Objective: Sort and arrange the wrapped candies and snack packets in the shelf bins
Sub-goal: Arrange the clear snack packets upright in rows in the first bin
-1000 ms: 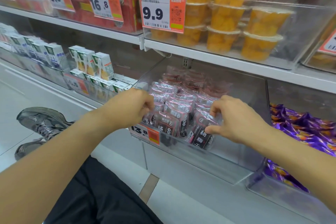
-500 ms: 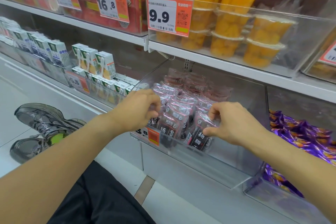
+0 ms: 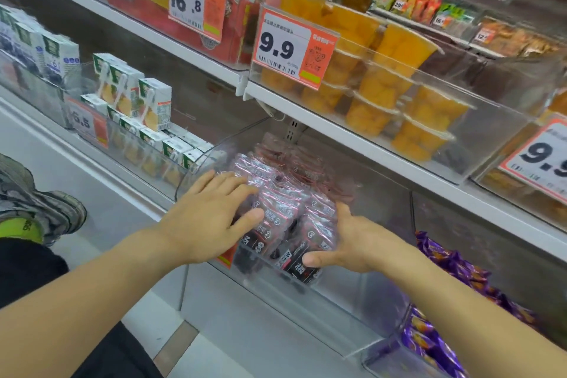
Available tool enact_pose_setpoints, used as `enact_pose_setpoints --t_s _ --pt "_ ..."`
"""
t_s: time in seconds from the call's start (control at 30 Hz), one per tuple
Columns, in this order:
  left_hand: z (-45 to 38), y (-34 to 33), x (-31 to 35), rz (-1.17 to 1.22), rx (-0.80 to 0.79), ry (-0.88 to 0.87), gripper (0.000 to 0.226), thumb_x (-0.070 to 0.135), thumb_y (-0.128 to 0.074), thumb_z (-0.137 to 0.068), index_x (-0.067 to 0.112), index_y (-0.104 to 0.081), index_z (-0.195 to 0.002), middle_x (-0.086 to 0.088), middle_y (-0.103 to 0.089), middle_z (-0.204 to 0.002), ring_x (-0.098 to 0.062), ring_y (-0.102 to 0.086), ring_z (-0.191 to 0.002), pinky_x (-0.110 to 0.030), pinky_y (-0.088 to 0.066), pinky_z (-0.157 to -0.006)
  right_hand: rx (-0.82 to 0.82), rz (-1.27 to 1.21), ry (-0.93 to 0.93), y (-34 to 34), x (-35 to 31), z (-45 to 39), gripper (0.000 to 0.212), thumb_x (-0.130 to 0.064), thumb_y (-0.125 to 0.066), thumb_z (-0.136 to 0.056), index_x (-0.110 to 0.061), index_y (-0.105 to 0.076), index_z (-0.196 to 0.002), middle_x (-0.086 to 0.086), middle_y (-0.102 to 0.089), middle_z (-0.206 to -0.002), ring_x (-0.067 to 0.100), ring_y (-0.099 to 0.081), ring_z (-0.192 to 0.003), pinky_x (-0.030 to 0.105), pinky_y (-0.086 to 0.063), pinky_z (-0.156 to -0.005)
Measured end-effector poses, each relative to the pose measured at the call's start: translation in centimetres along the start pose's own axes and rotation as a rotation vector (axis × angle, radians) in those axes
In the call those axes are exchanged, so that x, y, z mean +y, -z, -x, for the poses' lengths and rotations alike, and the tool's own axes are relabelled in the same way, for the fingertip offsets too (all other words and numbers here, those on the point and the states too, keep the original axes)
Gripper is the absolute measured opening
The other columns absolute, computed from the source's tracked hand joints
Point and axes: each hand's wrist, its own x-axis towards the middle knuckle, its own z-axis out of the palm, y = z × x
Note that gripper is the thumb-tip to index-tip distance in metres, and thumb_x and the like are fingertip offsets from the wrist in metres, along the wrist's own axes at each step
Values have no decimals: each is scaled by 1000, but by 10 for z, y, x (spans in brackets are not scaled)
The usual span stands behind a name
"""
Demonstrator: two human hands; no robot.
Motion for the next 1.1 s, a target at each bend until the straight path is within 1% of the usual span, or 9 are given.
enact_pose_setpoints --t_s 0.1,0.17,0.23,0.33,0.43,0.6,0.67,0.87,1.1 --pt "-1 -1 0 20 41 -8 77 72 -4 -90 31 -46 -140 11 -45 -144 -14 -31 -141 -31 -4 -119 78 68 -65 0 -2 4 125 -84 -66 -62 -11 -16 -150 22 -28 -155 37 -42 -135 42 -44 -103" --pt "-1 -1 1 24 53 -7 74 71 -6 -91 31 -48 -137 11 -46 -141 -14 -33 -140 -33 -6 -119 77 98 -81 2 -5 5 139 -85 -66 -58 -11 -2 -156 23 3 -163 41 -17 -148 50 -31 -115" --pt "0 -3 1 14 63 -5 72 69 -7 -92 30 -49 -136 12 -47 -140 -14 -34 -138 -33 -7 -119 130 18 9 7 -10 2 146 -82 -71 -53 -17 7 -157 15 12 -164 37 2 -152 53 -20 -121" --pt "1 -4 1 -2 83 -1 67 66 -9 -95 30 -51 -133 11 -50 -138 -15 -38 -136 -33 -7 -117 222 -102 251 19 -21 -15 137 -81 -70 -56 -18 -3 -158 8 -13 -164 30 -13 -151 47 -23 -121" --pt "0 -4 2 -2 94 8 65 64 -9 -96 30 -52 -131 11 -51 -137 -15 -39 -135 -32 -5 -116 306 -145 364 34 -30 -48 77 -58 -51 -94 -14 -28 -154 10 -43 -152 27 -44 -138 37 -36 -113" --pt "0 -6 4 3 94 29 71 66 -1 -92 33 -46 -135 14 -44 -142 -11 -31 -139 -32 -3 -119 488 -204 93 37 -32 -100 22 -23 -57 -99 -19 -65 -118 7 -68 -116 20 -58 -86 27 -48 -77" --pt "1 -8 3 -5 118 30 67 64 -5 -95 32 -49 -132 13 -48 -139 -13 -36 -137 -33 -4 -118 542 -294 49 32 -31 -112 9 -22 -70 -92 -21 -70 -100 1 -71 -102 15 -60 -85 22 -41 -75" --pt "0 -12 1 2 136 30 59 62 -14 -99 30 -56 -125 11 -55 -130 -15 -45 -129 -36 -10 -116 573 -400 29 31 -31 -121 8 -26 -82 -81 -27 -75 -83 -10 -71 -86 6 -64 -80 18 -42 -71" --pt "1 -10 2 36 129 30 62 64 -10 -98 31 -54 -126 12 -54 -131 -15 -45 -130 -40 -13 -119 433 -101 194 55 -35 -123 16 -32 -82 -81 -21 -72 -86 -6 -68 -84 10 -62 -77 23 -45 -64"
